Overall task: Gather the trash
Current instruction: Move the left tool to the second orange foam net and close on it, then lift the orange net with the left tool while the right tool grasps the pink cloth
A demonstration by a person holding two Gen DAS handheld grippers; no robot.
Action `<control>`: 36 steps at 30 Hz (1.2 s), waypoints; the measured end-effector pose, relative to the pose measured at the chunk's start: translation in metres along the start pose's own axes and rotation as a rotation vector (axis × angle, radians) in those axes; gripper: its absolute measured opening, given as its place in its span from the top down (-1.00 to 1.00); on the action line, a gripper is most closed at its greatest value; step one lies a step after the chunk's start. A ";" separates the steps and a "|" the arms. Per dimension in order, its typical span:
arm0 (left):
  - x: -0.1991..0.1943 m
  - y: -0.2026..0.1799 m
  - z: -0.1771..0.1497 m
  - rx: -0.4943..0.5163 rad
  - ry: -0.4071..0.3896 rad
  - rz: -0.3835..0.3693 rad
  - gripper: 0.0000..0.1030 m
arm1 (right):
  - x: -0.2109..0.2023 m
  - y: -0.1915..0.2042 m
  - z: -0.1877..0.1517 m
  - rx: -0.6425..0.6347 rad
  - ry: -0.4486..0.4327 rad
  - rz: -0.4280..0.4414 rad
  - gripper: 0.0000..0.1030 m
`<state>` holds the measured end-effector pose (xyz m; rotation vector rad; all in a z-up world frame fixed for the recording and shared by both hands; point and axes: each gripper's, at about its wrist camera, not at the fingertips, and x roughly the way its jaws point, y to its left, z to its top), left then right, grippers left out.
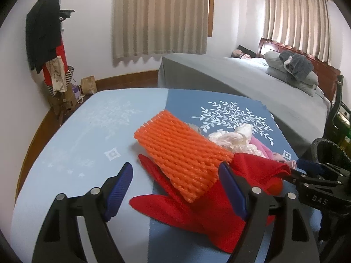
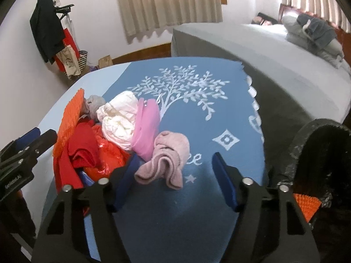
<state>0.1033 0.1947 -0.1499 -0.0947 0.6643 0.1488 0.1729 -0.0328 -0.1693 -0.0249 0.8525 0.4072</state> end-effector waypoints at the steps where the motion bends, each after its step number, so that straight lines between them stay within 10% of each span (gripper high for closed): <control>1: 0.001 -0.001 0.000 0.002 0.003 -0.004 -0.53 | 0.003 -0.001 0.000 0.006 0.011 0.007 -0.19; 6: 0.010 -0.003 -0.001 0.006 0.024 -0.024 -0.53 | 0.014 0.000 -0.004 0.006 0.071 0.066 0.40; 16: 0.023 -0.001 -0.002 -0.005 0.067 -0.065 0.55 | -0.006 -0.002 0.001 -0.006 0.031 0.050 0.49; 22: 0.013 0.004 -0.002 -0.012 0.049 -0.057 0.74 | -0.019 -0.006 0.003 -0.012 0.009 0.046 0.53; 31: -0.007 -0.004 -0.010 0.026 0.084 -0.143 0.82 | -0.022 -0.003 -0.006 -0.036 0.039 0.056 0.45; 33: -0.012 -0.005 -0.012 0.034 0.088 -0.166 0.81 | -0.025 -0.003 -0.008 -0.035 0.041 0.052 0.13; 36: -0.024 -0.006 -0.011 0.049 0.069 -0.187 0.38 | -0.032 -0.004 -0.008 -0.016 0.029 0.053 -0.13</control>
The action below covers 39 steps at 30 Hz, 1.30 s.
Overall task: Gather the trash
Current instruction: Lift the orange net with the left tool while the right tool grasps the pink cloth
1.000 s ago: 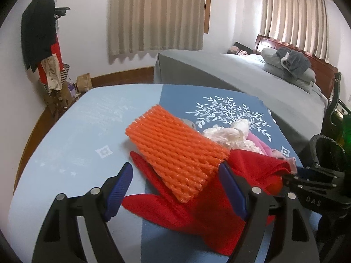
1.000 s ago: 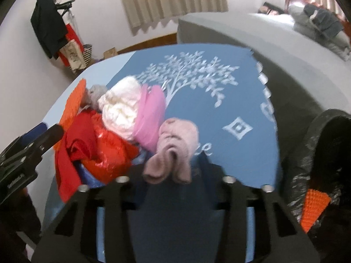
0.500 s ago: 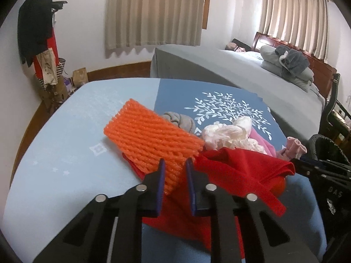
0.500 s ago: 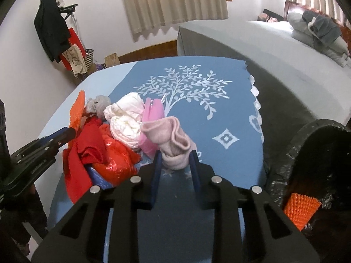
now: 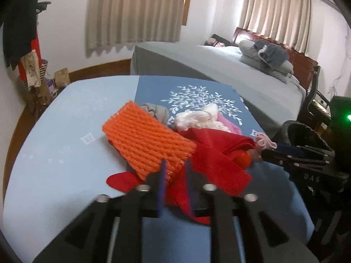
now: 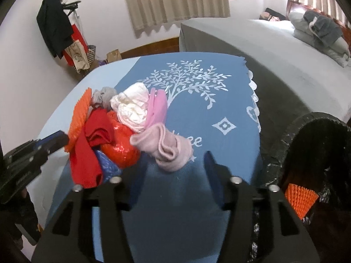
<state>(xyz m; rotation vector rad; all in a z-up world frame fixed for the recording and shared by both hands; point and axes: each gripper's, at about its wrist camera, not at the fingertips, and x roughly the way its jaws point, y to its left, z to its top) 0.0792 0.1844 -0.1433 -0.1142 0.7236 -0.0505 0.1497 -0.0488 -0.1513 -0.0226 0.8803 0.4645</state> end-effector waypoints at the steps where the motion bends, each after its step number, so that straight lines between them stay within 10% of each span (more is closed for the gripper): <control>1: -0.003 -0.001 0.000 0.001 -0.011 -0.001 0.22 | -0.003 0.000 0.001 0.003 -0.012 -0.003 -0.15; 9: -0.002 0.015 0.013 -0.065 -0.062 0.048 -0.01 | 0.004 -0.007 0.013 0.051 -0.035 -0.014 -0.18; 22: 0.054 0.047 0.008 -0.213 0.075 0.013 -0.27 | 0.035 -0.005 0.002 0.035 0.050 -0.015 -0.05; 31: 0.045 0.036 0.007 -0.159 0.039 0.011 0.72 | 0.035 0.001 -0.001 0.013 0.072 0.006 0.32; 39: 0.015 0.031 0.022 -0.141 -0.052 0.028 0.77 | 0.011 0.005 0.007 -0.008 0.011 0.008 0.33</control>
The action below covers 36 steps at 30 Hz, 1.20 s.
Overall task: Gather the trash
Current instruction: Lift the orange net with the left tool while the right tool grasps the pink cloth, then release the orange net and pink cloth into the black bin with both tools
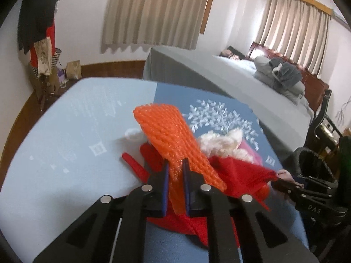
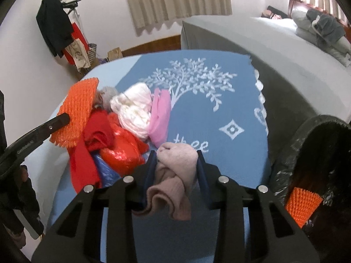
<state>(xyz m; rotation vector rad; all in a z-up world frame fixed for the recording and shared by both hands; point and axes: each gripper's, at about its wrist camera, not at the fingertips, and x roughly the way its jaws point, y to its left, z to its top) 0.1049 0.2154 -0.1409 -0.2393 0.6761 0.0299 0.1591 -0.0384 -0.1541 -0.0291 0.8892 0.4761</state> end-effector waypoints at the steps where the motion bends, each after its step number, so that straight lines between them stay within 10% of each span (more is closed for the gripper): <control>1: -0.003 -0.001 0.002 0.004 -0.011 0.001 0.77 | -0.005 0.000 0.002 -0.002 -0.012 0.001 0.33; 20: -0.041 -0.086 0.014 0.141 -0.072 -0.110 0.77 | -0.101 -0.027 0.012 0.029 -0.204 -0.034 0.33; 36: -0.023 -0.218 -0.009 0.306 -0.001 -0.358 0.78 | -0.172 -0.133 -0.038 0.201 -0.272 -0.256 0.33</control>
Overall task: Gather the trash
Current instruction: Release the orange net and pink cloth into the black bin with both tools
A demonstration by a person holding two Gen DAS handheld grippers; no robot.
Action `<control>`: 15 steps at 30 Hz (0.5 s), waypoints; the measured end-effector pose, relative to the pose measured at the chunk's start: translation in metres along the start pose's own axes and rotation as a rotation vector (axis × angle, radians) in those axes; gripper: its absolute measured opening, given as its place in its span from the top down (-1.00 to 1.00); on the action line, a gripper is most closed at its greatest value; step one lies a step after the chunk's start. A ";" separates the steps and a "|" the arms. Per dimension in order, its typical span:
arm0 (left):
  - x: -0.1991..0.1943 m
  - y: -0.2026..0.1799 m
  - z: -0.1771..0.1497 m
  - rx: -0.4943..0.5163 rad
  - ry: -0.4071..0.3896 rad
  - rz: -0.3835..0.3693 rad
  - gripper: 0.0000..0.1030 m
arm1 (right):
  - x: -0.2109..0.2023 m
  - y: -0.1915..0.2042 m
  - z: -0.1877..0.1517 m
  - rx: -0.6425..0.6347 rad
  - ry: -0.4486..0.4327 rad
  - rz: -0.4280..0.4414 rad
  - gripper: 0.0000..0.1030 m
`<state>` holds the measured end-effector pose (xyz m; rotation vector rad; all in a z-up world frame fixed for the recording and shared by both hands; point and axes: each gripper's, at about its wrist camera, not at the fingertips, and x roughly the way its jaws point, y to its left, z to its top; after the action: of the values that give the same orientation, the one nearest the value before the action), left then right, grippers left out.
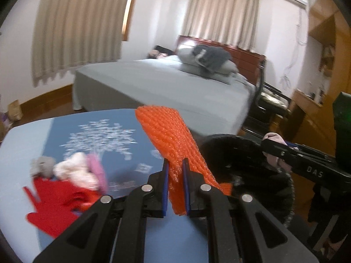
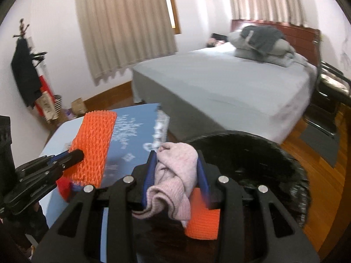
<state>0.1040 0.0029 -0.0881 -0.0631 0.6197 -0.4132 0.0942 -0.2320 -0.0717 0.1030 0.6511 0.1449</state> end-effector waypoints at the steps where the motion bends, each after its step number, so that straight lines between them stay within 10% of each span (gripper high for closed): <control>1: 0.005 -0.009 0.001 0.010 0.005 -0.019 0.78 | -0.001 -0.007 -0.001 0.008 0.001 -0.013 0.33; 10: 0.044 -0.070 0.005 0.072 0.041 -0.160 0.70 | -0.010 -0.064 -0.022 0.071 0.008 -0.147 0.26; 15: 0.047 -0.080 0.005 0.074 0.033 -0.164 -0.12 | -0.015 -0.079 -0.027 0.090 -0.009 -0.196 -0.38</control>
<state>0.1130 -0.0897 -0.0957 -0.0370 0.6335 -0.5965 0.0742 -0.3108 -0.0952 0.1256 0.6556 -0.0736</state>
